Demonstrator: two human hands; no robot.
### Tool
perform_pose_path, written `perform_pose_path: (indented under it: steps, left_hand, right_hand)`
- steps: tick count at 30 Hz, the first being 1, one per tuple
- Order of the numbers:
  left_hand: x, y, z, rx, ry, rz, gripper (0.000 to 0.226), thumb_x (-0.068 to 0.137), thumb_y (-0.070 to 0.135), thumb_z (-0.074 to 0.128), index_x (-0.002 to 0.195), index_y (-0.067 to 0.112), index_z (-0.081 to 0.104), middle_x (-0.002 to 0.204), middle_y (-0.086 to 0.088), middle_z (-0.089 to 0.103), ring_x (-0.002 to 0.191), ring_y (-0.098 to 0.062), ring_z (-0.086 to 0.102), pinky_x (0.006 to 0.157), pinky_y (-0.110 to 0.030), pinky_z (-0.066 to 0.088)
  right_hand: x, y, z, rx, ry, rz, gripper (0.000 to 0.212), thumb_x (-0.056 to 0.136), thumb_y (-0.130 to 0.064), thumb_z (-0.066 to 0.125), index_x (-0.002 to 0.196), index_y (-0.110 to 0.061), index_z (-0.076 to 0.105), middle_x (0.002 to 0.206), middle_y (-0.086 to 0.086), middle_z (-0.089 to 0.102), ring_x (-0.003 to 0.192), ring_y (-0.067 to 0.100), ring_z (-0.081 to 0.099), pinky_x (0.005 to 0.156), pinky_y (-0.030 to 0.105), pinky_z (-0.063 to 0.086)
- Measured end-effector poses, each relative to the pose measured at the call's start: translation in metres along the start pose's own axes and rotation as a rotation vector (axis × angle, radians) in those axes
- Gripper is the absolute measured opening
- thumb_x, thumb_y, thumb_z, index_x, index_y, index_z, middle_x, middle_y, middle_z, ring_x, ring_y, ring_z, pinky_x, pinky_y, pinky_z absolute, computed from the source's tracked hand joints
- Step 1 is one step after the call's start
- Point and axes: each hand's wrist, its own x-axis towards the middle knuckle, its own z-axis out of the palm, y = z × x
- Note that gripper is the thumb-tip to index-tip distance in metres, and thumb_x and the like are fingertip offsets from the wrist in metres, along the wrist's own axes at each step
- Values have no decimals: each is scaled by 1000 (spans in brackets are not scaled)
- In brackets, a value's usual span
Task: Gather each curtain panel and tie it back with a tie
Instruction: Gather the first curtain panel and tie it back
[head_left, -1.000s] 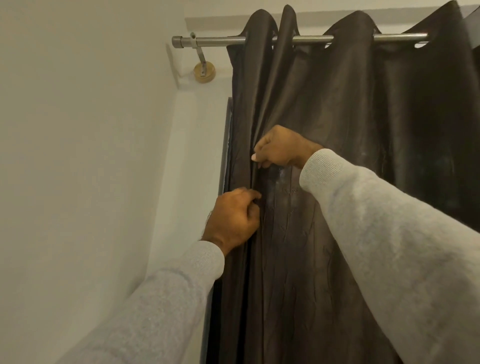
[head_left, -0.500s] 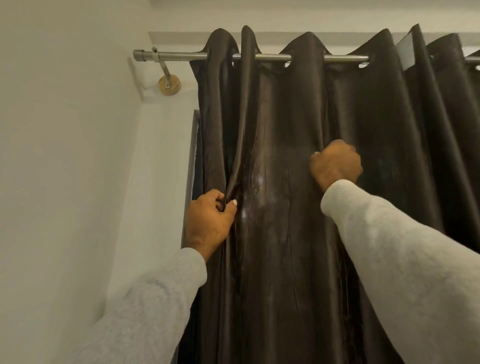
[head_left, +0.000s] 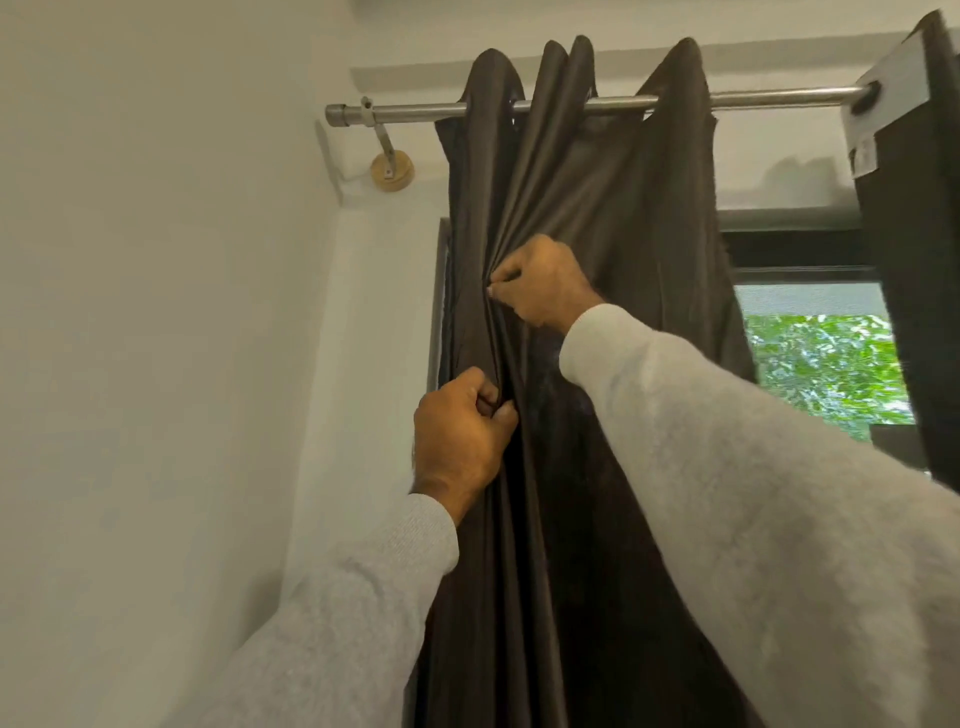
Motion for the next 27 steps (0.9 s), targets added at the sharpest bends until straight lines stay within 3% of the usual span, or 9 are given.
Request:
perform_pose_path:
  steps: [3, 5, 8, 12, 16, 18, 20, 23, 27]
  left_hand:
    - [-5, 0, -14, 26, -63, 167, 24, 94, 16, 76, 111, 27, 64, 64, 9, 57, 58, -8, 57, 61, -14, 49]
    - [-6, -6, -16, 27, -162, 287, 52, 98, 12, 69, 145, 34, 60, 81, 11, 65, 72, -5, 64, 77, -13, 57]
    - [-1, -13, -13, 81, -226, 367, 42, 94, 11, 61, 132, 22, 77, 96, 10, 66, 83, -3, 61, 86, -30, 62]
    - [4, -16, -6, 5, -263, 308, 37, 89, 18, 55, 113, 12, 83, 100, 6, 74, 88, -7, 69, 84, -20, 57]
    - [1, -22, 3, -72, -239, 205, 28, 94, 11, 62, 110, 15, 84, 99, 11, 77, 89, -5, 73, 84, -18, 57]
    - [1, -23, 9, -206, -231, 96, 25, 98, 13, 61, 102, 14, 86, 92, 9, 79, 86, -8, 75, 79, -28, 61]
    - [1, -21, 13, -266, -209, 42, 26, 106, 20, 63, 96, 14, 85, 86, 2, 80, 83, -17, 77, 75, -40, 65]
    - [-6, -16, 16, -138, -178, 111, 15, 102, 27, 73, 116, 23, 78, 89, 8, 77, 83, -7, 74, 81, -31, 67]
    - [-12, -12, 17, -121, -91, 52, 61, 96, 20, 81, 148, 24, 49, 69, 2, 61, 58, -3, 60, 60, -13, 54]
  right_hand:
    - [2, 8, -5, 6, -46, 28, 4, 89, -23, 83, 86, -20, 84, 82, -6, 76, 72, 9, 68, 72, 24, 56]
    - [0, 10, -7, 30, -38, 38, 8, 89, -21, 83, 82, -17, 84, 79, -4, 77, 69, 8, 69, 65, 23, 57]
    - [-1, 12, -12, 105, -55, 81, 10, 90, -18, 82, 81, -12, 82, 78, 0, 76, 68, 11, 70, 58, 22, 57]
    - [-13, 23, -27, 193, -108, 119, 13, 95, -27, 78, 85, -19, 79, 83, -1, 76, 67, 10, 70, 60, 22, 54]
    - [-32, 57, -46, -159, 268, 201, 25, 97, -39, 71, 104, -16, 75, 107, 6, 73, 90, 27, 73, 78, 37, 59]
    - [-42, 75, -56, -397, 444, 280, 38, 97, -34, 67, 127, -12, 61, 139, 17, 54, 106, 45, 67, 91, 53, 58]
    - [-50, 91, -67, -458, 511, 361, 60, 91, -30, 74, 141, -11, 46, 148, 22, 40, 111, 50, 63, 91, 57, 57]
    - [-57, 110, -82, -446, 513, 502, 64, 89, -29, 77, 141, -6, 46, 143, 23, 48, 115, 49, 63, 90, 54, 56]
    - [-54, 105, -75, -379, 424, 546, 34, 98, -27, 67, 123, -5, 67, 123, 22, 69, 112, 45, 68, 92, 52, 56]
